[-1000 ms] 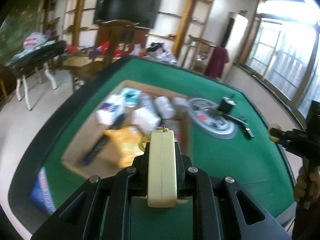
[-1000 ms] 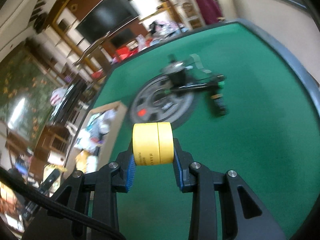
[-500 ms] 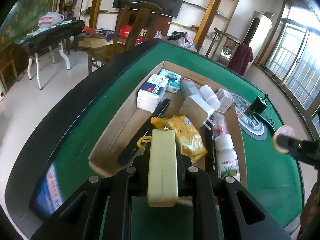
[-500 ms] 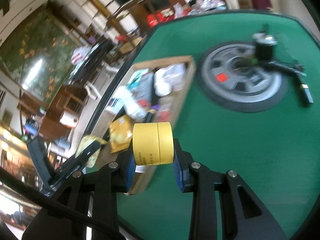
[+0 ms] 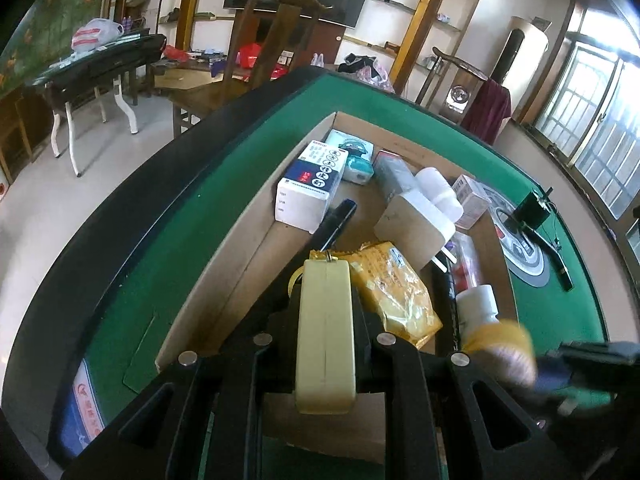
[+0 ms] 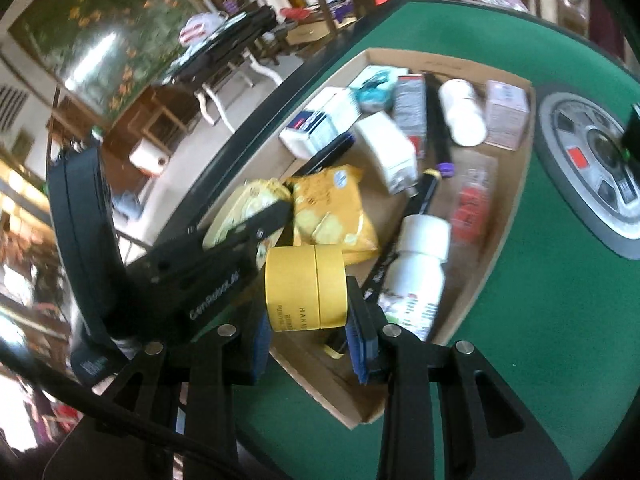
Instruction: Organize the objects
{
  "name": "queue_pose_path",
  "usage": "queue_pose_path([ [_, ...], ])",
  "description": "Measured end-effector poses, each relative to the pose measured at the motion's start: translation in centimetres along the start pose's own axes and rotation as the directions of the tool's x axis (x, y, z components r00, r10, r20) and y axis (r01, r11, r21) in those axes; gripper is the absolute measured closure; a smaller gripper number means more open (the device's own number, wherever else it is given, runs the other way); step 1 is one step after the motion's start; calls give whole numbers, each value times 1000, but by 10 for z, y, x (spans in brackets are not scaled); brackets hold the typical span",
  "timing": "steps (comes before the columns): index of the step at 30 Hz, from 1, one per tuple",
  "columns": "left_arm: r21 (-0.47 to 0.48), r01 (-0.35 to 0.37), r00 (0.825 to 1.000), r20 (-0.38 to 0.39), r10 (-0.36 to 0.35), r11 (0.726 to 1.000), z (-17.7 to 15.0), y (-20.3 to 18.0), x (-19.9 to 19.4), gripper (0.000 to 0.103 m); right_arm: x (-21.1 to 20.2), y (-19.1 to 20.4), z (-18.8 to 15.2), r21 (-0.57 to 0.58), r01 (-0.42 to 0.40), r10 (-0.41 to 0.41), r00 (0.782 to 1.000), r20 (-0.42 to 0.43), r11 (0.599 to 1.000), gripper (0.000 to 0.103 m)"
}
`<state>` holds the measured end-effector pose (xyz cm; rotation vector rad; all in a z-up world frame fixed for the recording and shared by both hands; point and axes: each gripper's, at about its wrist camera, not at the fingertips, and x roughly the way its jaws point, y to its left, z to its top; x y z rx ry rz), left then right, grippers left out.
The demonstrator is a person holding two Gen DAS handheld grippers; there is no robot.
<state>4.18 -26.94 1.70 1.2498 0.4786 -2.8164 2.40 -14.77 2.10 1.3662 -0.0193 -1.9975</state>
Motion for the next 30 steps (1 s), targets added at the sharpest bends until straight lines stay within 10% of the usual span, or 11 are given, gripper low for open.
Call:
queue_pose_path([
  [17, -55, 31, 996, 84, -26, 998, 11, 5, -37, 86, 30, 16, -16, -127, 130, -128, 991, 26, 983, 73],
  [21, -26, -45, 986, 157, 49, 999, 10, -7, -57, 49, 28, 20, -16, -134, 147, -143, 989, 37, 980, 72],
  [30, 2, -219, 929, 305, 208, 976, 6, -25, -95, 36, -10, 24, -23, -144, 156, -134, 980, 150, 977, 58],
])
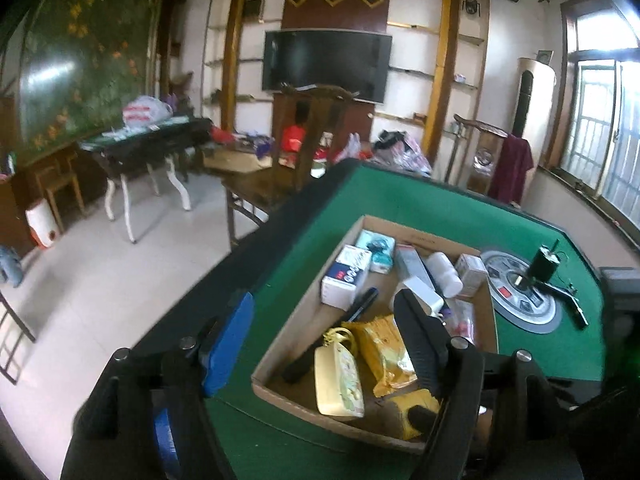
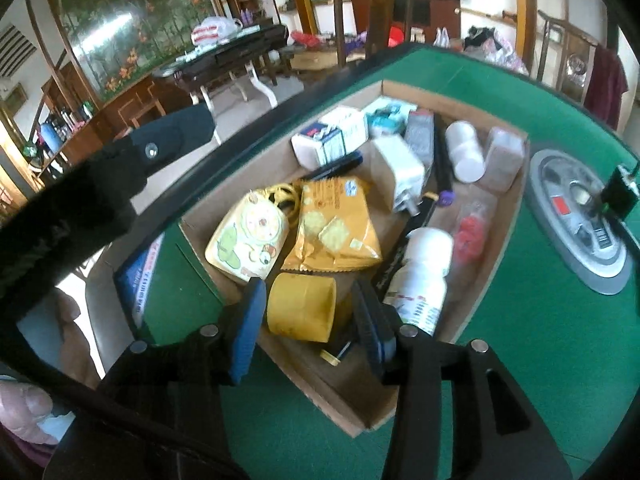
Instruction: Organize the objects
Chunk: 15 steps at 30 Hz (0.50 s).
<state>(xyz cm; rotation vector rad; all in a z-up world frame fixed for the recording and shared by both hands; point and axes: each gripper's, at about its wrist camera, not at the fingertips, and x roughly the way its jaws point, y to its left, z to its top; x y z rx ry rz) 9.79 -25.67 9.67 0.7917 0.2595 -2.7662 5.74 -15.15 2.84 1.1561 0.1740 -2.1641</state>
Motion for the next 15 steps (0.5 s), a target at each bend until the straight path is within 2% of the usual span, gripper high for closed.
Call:
queue_pose_path([
  [4, 16, -53, 998, 24, 52, 998, 0, -4, -8, 34, -16, -4, -5, 15, 10, -11, 999, 38, 1000, 53],
  [7, 30, -91, 995, 52, 90, 995, -2, -8, -17, 26, -29, -11, -11, 35, 19, -21, 998, 60, 999, 53],
  [8, 31, -92, 993, 73, 90, 995, -2, -10, -22, 25, -31, -12, -12, 40, 23, -25, 997, 66, 999, 53],
  [9, 32, -86, 993, 86, 83, 996, -3, -11, -26, 21, -36, -15, -13, 49, 28, -31, 997, 75, 998, 53],
  [10, 32, -53, 994, 98, 49, 998, -4, -13, -31, 7, -39, -16, -13, 55, 30, -35, 996, 81, 998, 53],
  [11, 25, 13, 996, 90, -15, 1000, -4, -13, -34, 1, -44, -20, -16, 66, 35, -41, 995, 89, 997, 53],
  [14, -12, 140, 989, 42, -140, 990, -6, -15, -34, 1, -56, -32, -23, 105, 44, -55, 992, 111, 994, 53],
  [15, -14, 153, 988, 26, -153, 988, -8, -17, -33, 1, -60, -35, -26, 118, 49, -63, 991, 118, 992, 53],
])
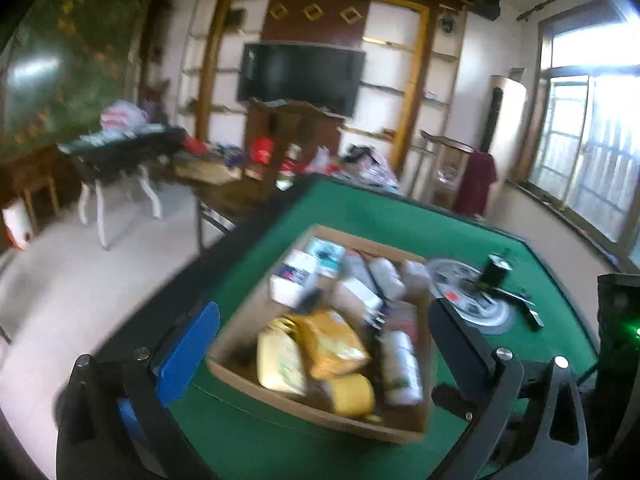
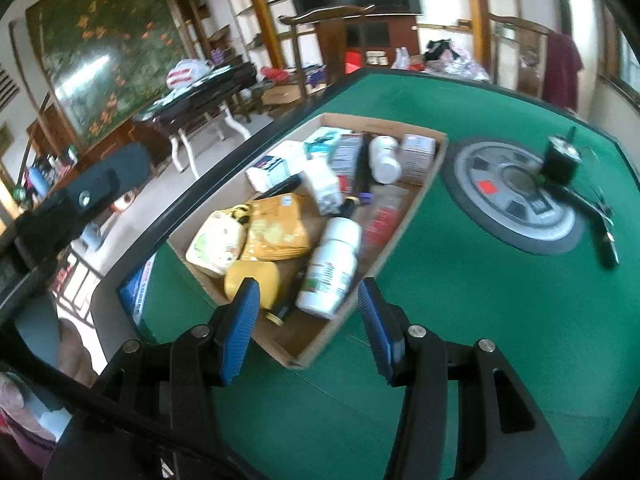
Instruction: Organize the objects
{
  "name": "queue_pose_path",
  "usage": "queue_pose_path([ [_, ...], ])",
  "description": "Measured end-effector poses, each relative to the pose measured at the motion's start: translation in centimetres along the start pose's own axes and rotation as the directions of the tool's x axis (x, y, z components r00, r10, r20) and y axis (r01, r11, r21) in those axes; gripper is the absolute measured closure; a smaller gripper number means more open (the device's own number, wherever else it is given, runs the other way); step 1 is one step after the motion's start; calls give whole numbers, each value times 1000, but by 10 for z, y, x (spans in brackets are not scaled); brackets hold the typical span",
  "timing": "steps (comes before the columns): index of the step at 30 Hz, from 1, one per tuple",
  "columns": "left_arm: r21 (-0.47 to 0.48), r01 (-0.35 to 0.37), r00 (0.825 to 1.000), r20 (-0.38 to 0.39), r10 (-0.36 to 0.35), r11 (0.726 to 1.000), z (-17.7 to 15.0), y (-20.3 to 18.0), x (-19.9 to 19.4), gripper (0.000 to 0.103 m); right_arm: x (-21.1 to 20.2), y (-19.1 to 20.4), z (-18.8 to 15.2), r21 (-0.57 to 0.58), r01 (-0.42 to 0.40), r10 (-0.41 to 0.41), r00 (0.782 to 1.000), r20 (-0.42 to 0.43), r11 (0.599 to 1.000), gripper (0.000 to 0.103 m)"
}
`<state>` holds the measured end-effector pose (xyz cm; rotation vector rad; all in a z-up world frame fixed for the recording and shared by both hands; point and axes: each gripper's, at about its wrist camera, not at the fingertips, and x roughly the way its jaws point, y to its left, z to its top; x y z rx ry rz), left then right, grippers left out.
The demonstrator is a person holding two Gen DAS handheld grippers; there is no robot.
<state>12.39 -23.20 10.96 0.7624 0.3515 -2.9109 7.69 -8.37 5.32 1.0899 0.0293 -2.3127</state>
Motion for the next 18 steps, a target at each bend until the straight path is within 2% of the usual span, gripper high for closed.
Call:
queue_pose_path([
  [4, 50, -27, 997, -71, 31, 998, -14, -17, 6, 1, -15, -8, -8, 13, 72, -73, 996, 42, 997, 53],
  [6, 88, -34, 994, -99, 42, 996, -25, -28, 6, 1, -19, -12, -10, 12, 108, -109, 992, 59, 994, 48],
  [8, 93, -35, 992, -116, 45, 995, -35, -31, 2, 1, -20, -15, -14, 8, 153, -154, 986, 61, 988, 47],
  [10, 118, -50, 989, -134, 66, 992, -42, -35, 1, 1, -20, -18, -17, 7, 165, -165, 985, 57, 986, 47],
  [15, 184, -148, 977, -125, 173, 972, -47, -49, -3, 1, -22, -17, -24, -33, 222, -220, 974, 55, 975, 47],
  [18, 188, -191, 971, -106, 213, 963, -46, -53, -3, 1, -20, -15, -26, -57, 240, -237, 970, 50, 969, 47],
])
